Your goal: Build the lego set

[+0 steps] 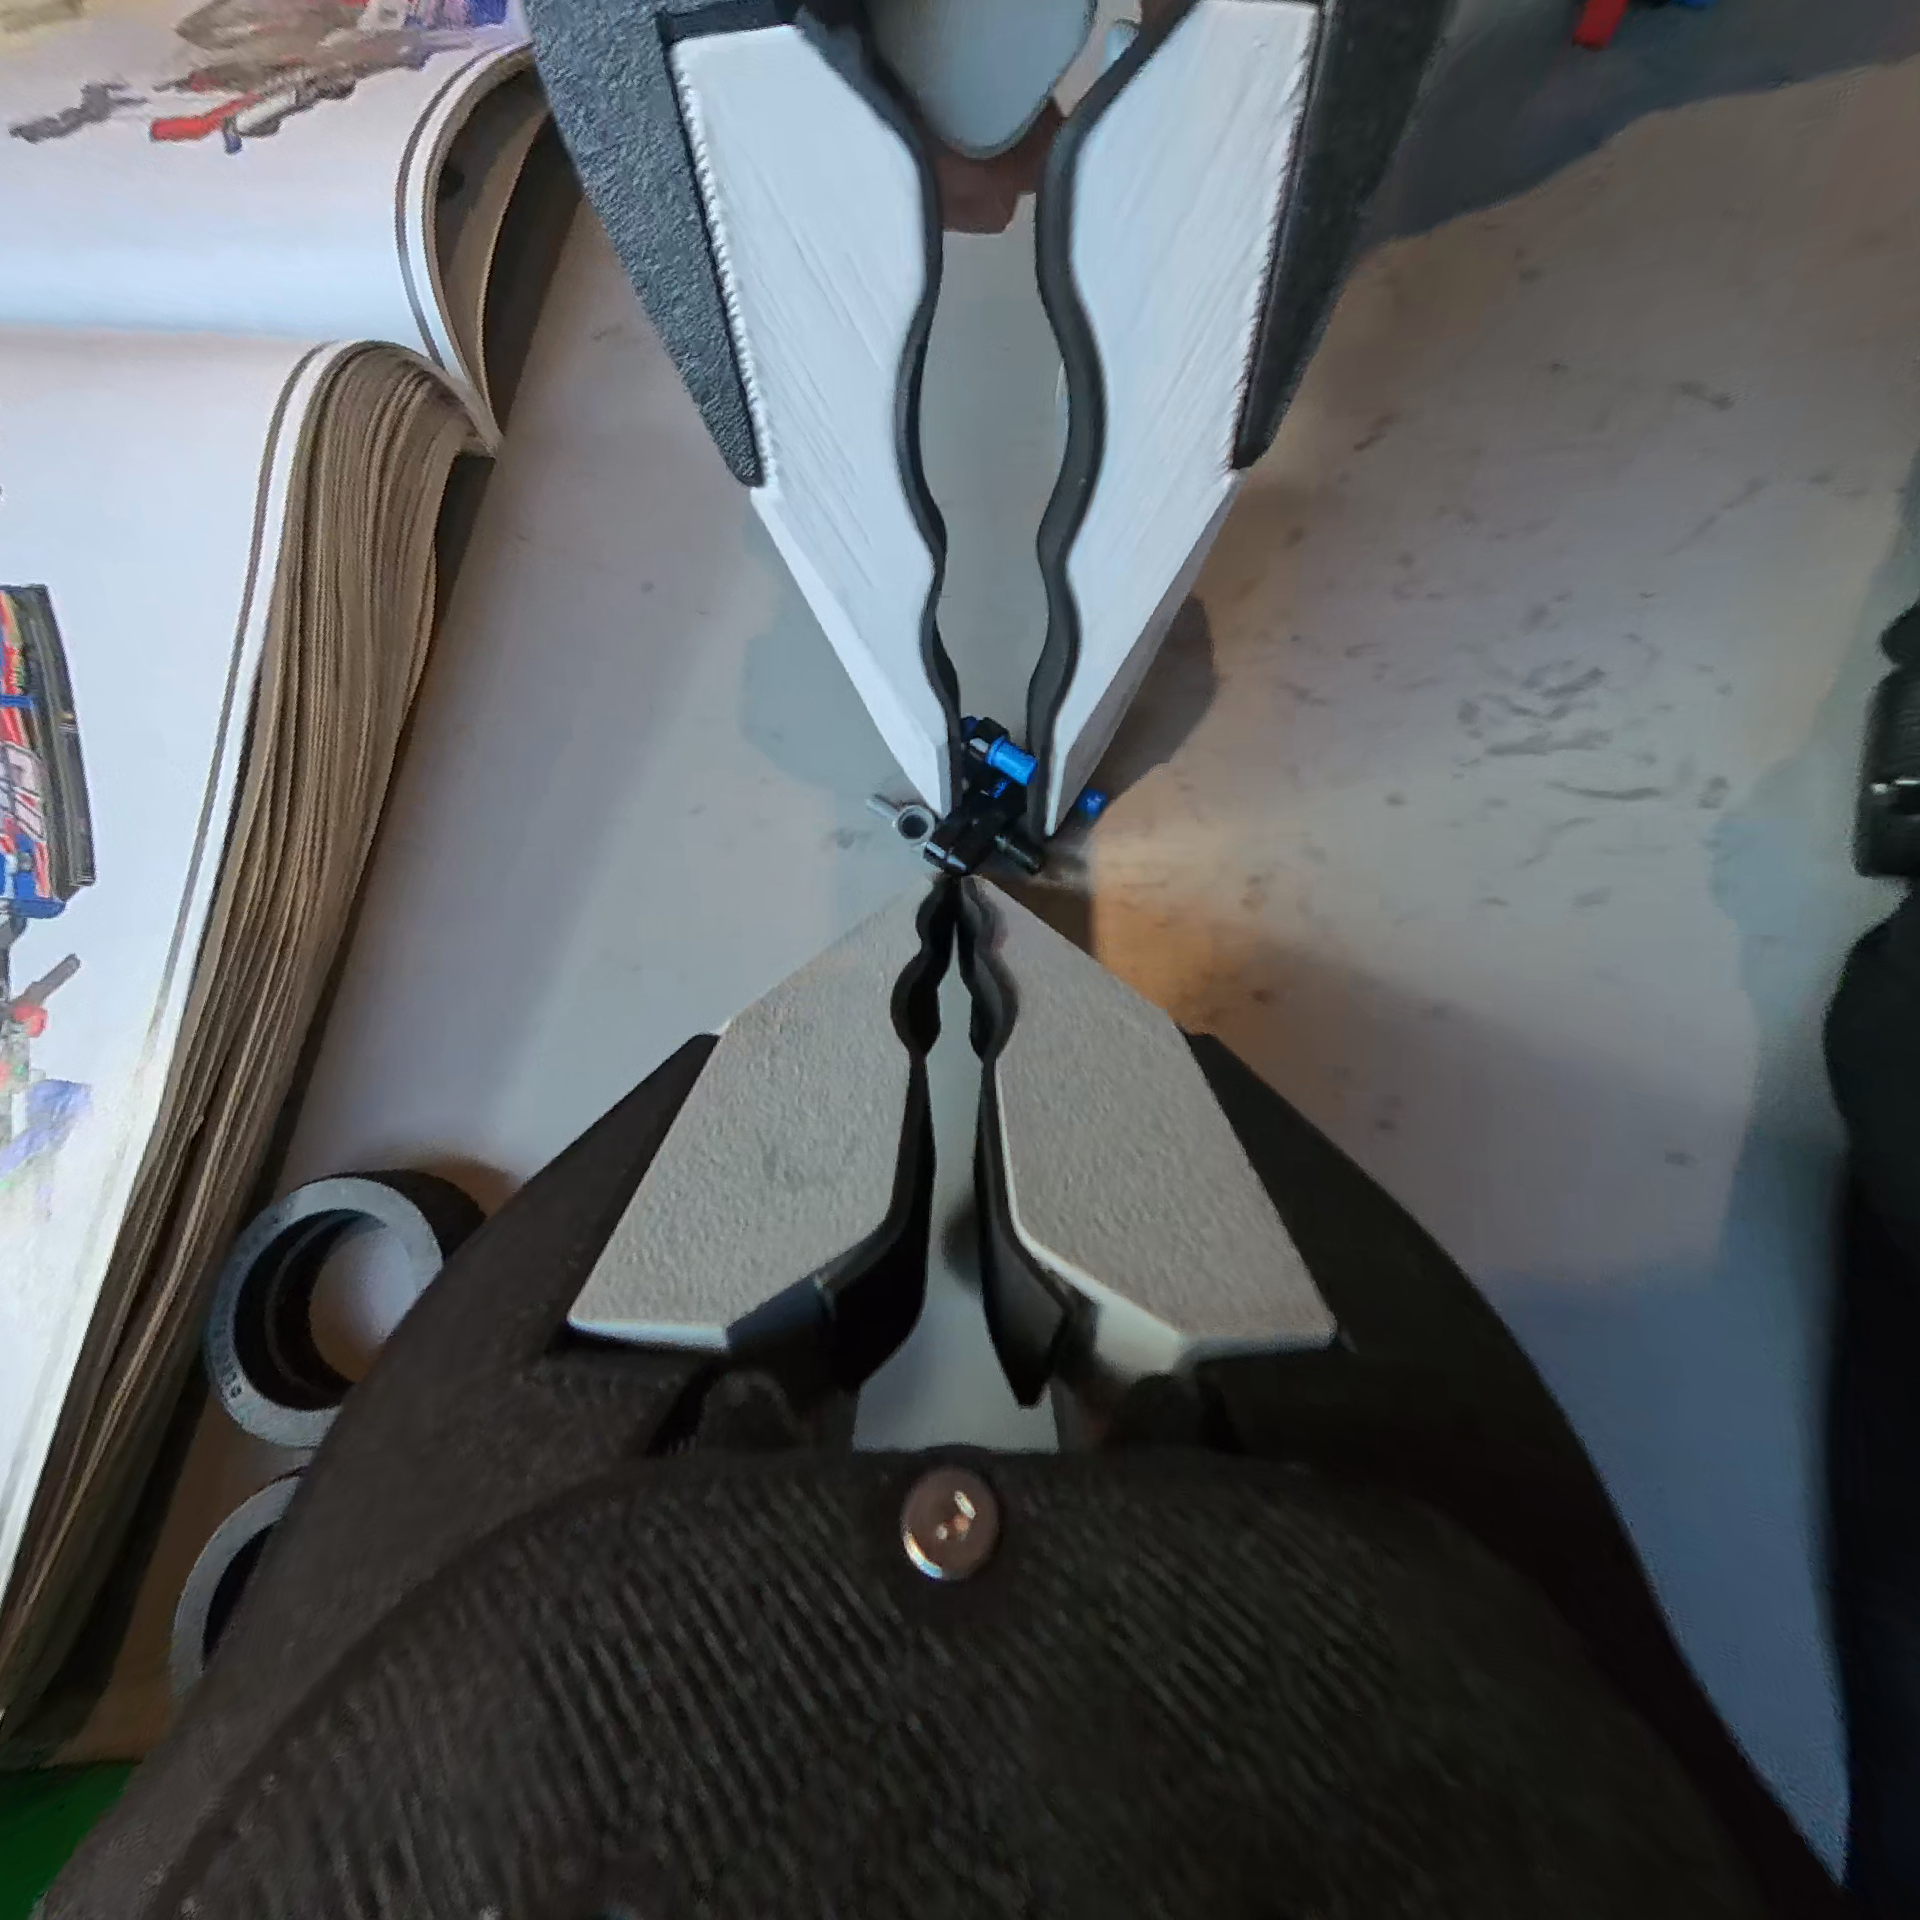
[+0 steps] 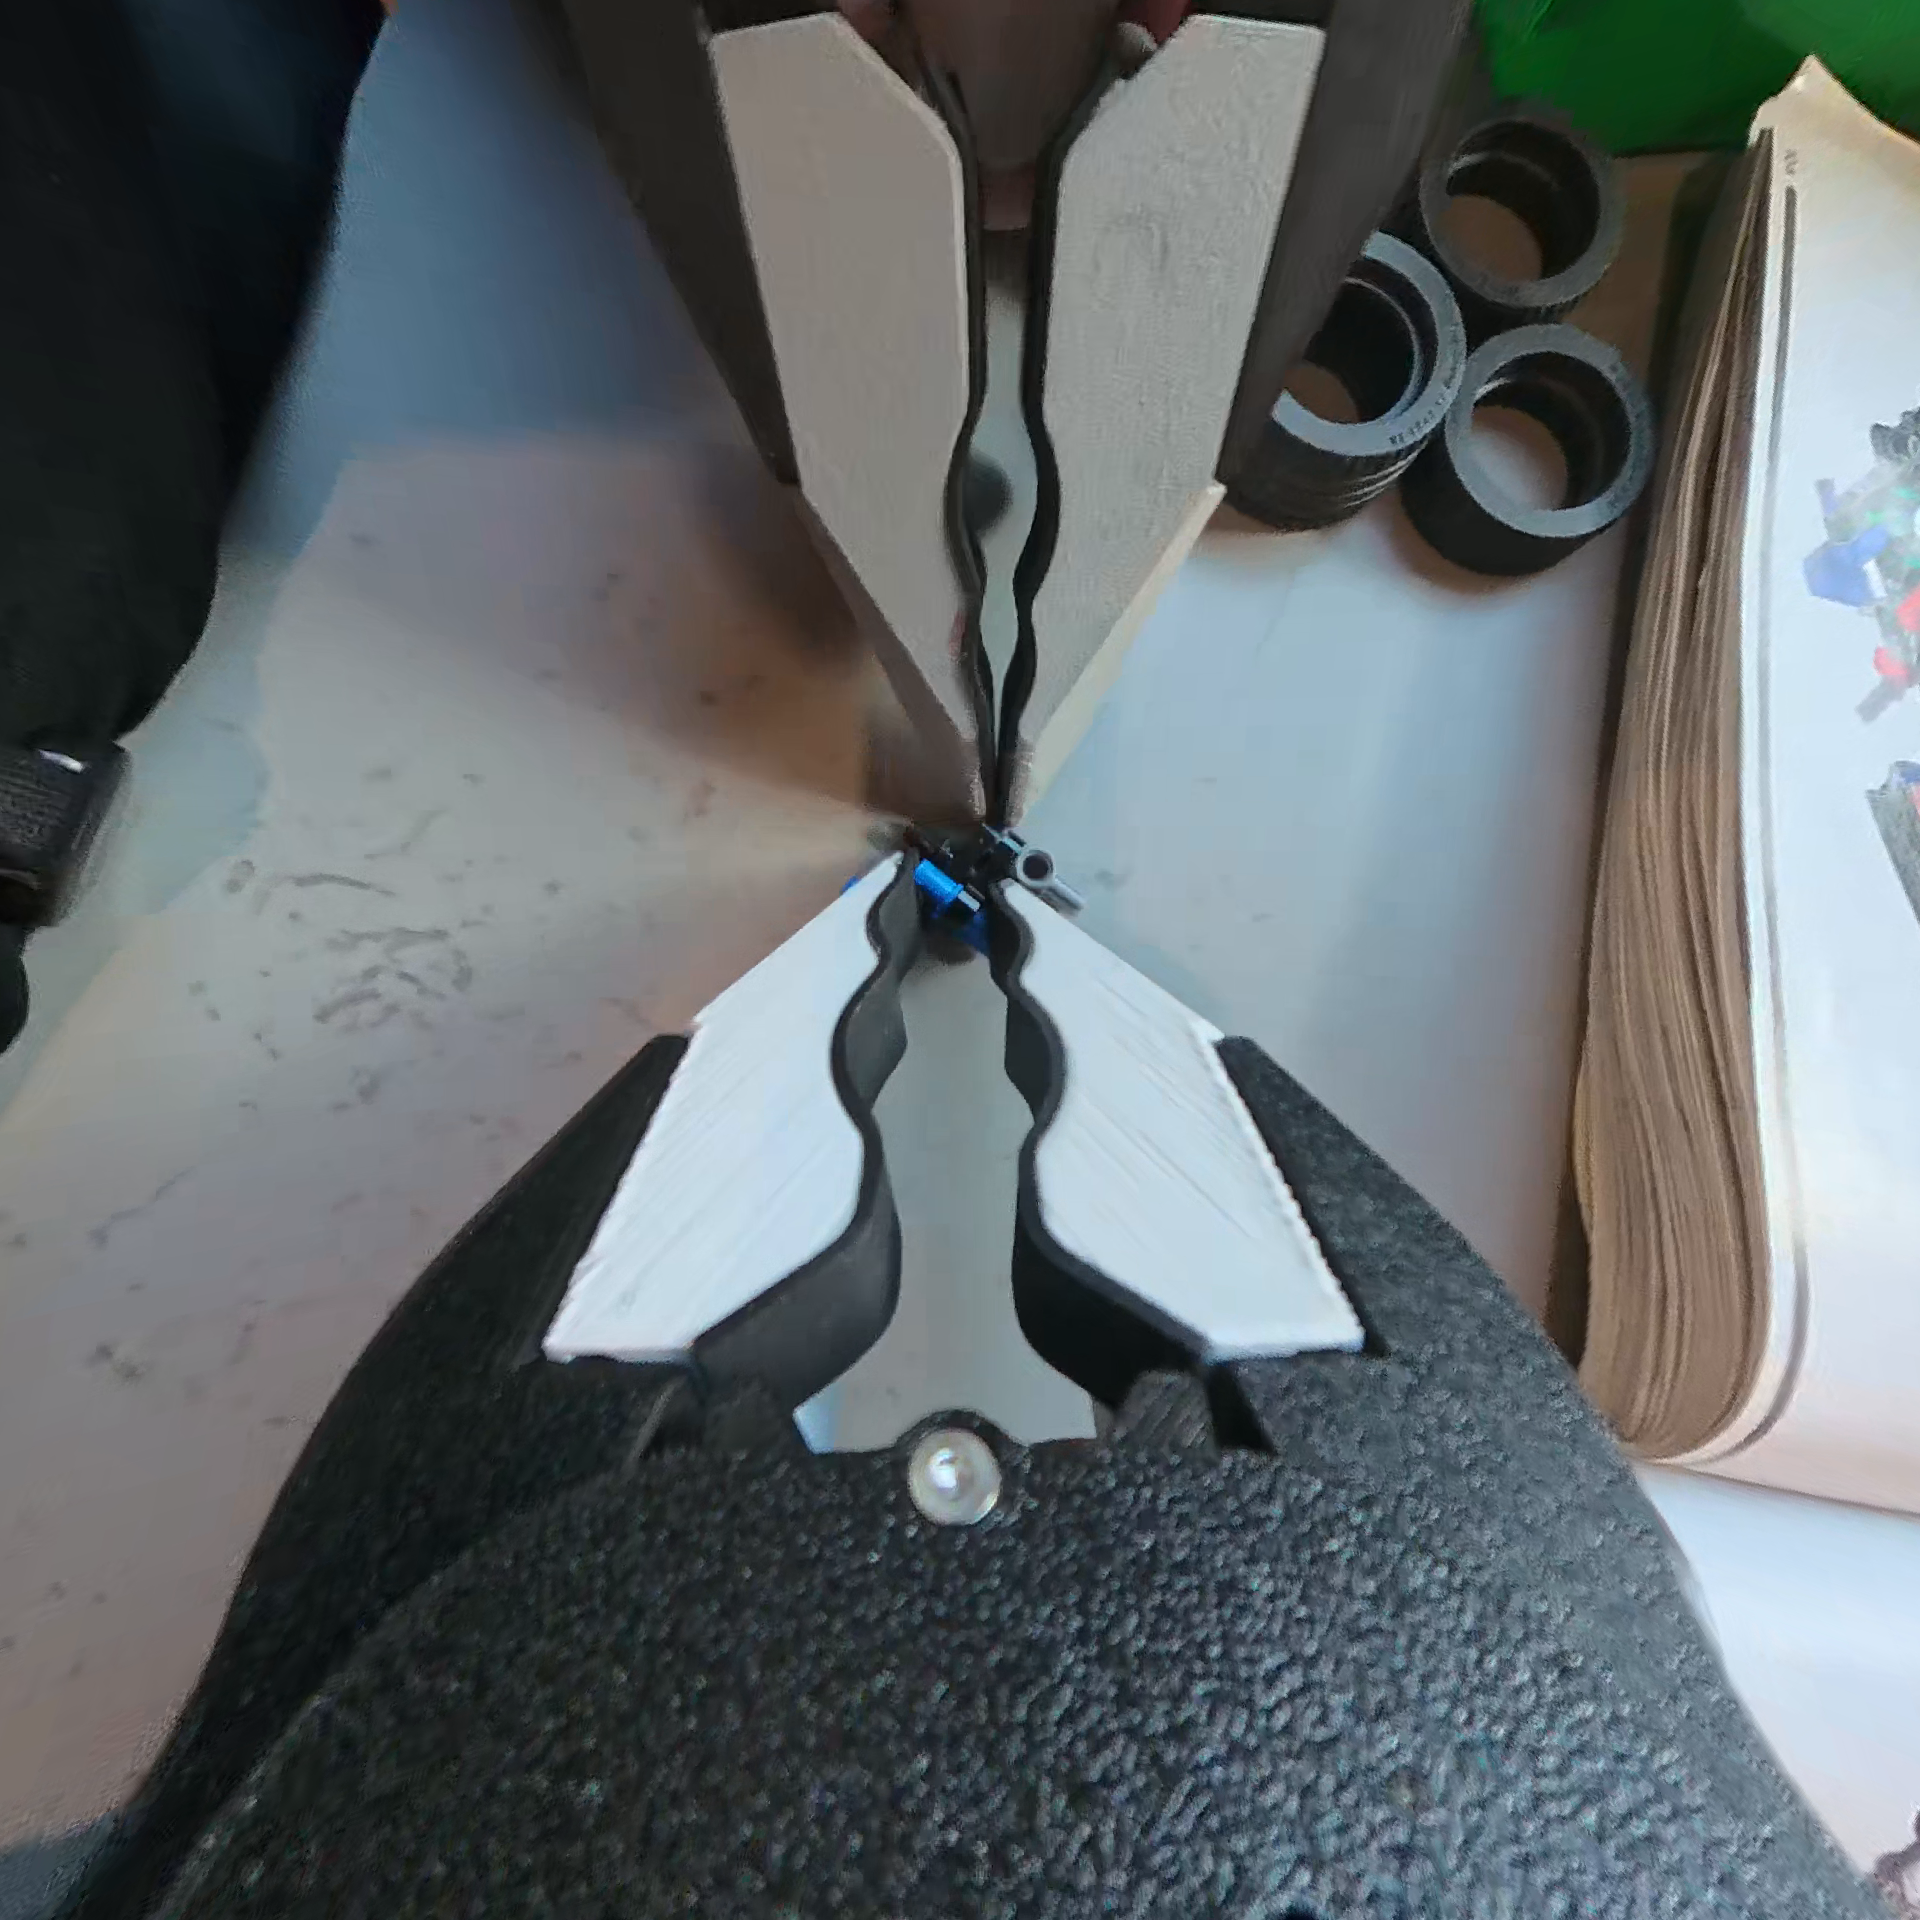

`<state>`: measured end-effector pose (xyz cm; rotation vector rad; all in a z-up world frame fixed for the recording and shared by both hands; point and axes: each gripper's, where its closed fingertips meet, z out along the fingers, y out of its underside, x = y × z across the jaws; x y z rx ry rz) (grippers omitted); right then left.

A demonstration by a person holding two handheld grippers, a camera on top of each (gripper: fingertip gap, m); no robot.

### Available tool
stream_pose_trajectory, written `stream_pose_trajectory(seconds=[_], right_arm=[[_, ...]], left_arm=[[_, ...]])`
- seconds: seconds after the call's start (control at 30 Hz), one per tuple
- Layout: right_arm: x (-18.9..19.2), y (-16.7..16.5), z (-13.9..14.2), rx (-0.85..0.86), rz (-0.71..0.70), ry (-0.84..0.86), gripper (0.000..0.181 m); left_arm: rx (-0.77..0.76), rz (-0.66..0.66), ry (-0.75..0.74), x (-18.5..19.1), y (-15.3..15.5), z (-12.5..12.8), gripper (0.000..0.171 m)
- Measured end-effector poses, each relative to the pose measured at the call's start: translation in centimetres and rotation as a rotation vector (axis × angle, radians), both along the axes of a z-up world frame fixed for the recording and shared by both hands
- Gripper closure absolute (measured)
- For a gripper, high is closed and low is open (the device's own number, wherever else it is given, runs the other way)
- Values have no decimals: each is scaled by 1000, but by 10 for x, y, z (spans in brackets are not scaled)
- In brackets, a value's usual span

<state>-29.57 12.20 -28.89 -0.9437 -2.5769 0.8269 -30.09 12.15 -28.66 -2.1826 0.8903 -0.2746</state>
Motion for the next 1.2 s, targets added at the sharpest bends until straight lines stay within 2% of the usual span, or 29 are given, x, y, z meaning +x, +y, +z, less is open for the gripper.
stream_pose_trajectory(seconds=[0.3,0.47,0.53,0.7,0.73,0.77,0.87,0.93,1.0,1.07,1.13,1.2], right_arm=[[1,0,0,-14,2,53,170],[0,-1,0,6,15,73,171],[0,-1,0,15,22,78,171],[0,-1,0,13,1,100,171],[0,-1,0,4,-6,106,171],[0,-1,1,0,-9,114,171],[0,-2,1,-18,-18,122,171],[3,-5,2,-84,-17,96,168],[3,-5,2,-123,-19,50,168],[3,-1,4,-214,-95,-93,166],[-2,5,15,-343,-185,-127,167],[-5,15,26,-445,-283,-135,167]], left_arm=[[-41,6,-57,1,1,0,171],[39,-14,-82,6,4,13,155],[5,-48,-32,8,4,6,151],[-33,-136,11,11,2,6,158],[-40,-141,11,11,2,6,161],[-43,-148,2,13,2,6,171],[-35,-130,29,9,2,7,171],[-48,-119,37,7,4,7,159],[-83,-137,59,8,4,6,159],[-118,-110,99,2,5,6,148],[-140,-66,136,-5,4,4,130],[-95,-56,156,-7,-1,6,118]])
